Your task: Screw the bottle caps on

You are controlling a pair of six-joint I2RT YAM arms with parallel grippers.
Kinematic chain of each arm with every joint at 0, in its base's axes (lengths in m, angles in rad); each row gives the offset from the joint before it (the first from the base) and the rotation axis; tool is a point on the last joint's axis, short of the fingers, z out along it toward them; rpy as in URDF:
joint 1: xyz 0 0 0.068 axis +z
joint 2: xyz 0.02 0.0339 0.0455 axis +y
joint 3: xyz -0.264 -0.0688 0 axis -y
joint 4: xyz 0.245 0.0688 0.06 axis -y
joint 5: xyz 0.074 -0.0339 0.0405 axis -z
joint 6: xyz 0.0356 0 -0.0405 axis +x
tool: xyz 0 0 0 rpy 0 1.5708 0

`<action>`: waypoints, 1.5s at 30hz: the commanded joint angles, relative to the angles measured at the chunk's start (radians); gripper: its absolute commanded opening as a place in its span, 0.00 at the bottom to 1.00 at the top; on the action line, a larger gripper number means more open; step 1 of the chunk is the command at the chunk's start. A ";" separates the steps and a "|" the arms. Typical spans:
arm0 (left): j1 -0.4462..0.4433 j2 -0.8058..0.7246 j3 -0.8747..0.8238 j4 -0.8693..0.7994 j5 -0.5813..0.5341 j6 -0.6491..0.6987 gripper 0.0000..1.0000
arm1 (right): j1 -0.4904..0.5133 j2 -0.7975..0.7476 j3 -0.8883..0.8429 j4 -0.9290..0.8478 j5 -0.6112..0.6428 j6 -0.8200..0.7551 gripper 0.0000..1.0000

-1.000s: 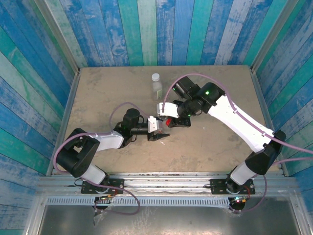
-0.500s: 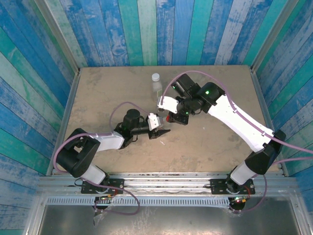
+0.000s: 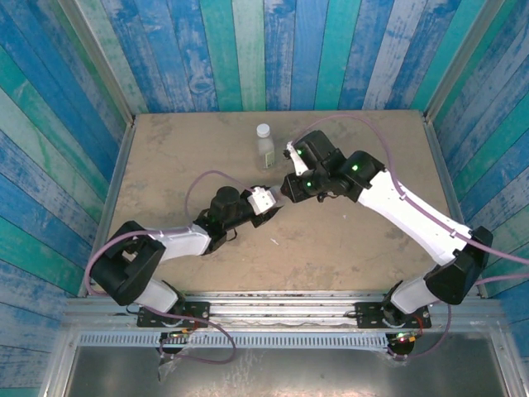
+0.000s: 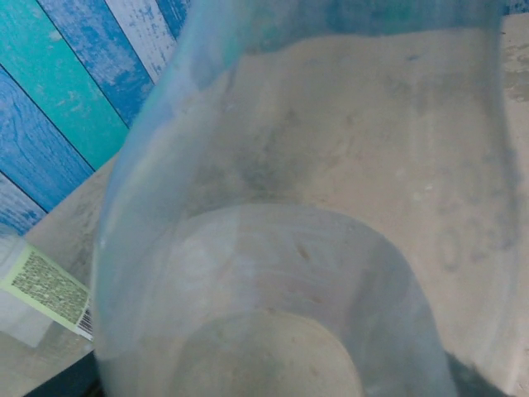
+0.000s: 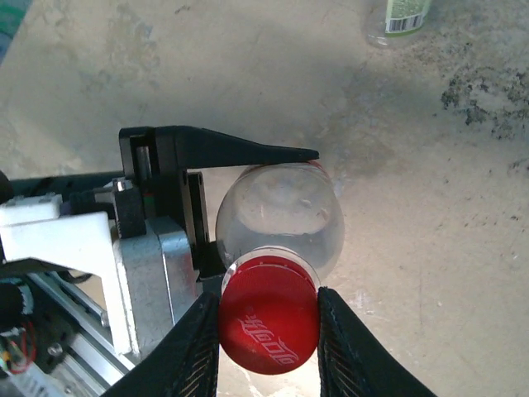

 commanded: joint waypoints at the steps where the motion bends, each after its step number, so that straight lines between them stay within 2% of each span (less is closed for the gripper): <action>1: 0.014 -0.092 0.025 0.000 -0.047 -0.013 0.58 | 0.000 -0.050 -0.017 -0.076 0.002 0.041 0.29; 3: 0.015 -0.100 0.027 -0.051 0.032 0.002 0.58 | -0.006 -0.074 -0.015 -0.060 -0.029 -0.076 0.44; 5: 0.015 -0.113 0.017 -0.075 0.094 0.005 0.58 | -0.006 -0.108 -0.024 -0.042 -0.073 -0.275 0.62; 6: 0.014 -0.120 0.007 -0.089 0.120 0.015 0.57 | -0.006 -0.130 -0.036 -0.039 -0.092 -0.387 0.65; 10: 0.014 -0.141 0.006 -0.195 0.230 0.078 0.58 | -0.003 -0.214 -0.095 -0.031 -0.127 -0.778 0.70; 14: 0.015 -0.162 0.012 -0.292 0.313 0.140 0.58 | 0.045 -0.256 -0.098 -0.143 -0.209 -1.173 0.70; 17: 0.009 -0.167 0.020 -0.326 0.345 0.171 0.57 | 0.077 -0.233 -0.072 -0.196 -0.197 -1.320 0.66; 20: -0.010 -0.176 0.045 -0.400 0.328 0.212 0.57 | 0.099 -0.177 -0.026 -0.224 -0.145 -1.379 0.64; 25: -0.012 -0.203 0.030 -0.395 0.355 0.228 0.58 | 0.124 -0.124 0.006 -0.243 -0.103 -1.426 0.60; 32: -0.013 -0.205 0.027 -0.402 0.364 0.226 0.58 | 0.133 -0.083 0.008 -0.245 -0.058 -1.420 0.48; 39: -0.012 -0.206 0.029 -0.403 0.373 0.229 0.58 | 0.136 -0.043 0.020 -0.242 -0.044 -1.413 0.43; 42: -0.013 -0.205 0.032 -0.407 0.374 0.229 0.57 | 0.137 -0.029 0.026 -0.242 -0.039 -1.406 0.34; 45: -0.012 -0.205 0.032 -0.406 0.378 0.231 0.57 | 0.137 -0.024 0.023 -0.242 -0.020 -1.410 0.33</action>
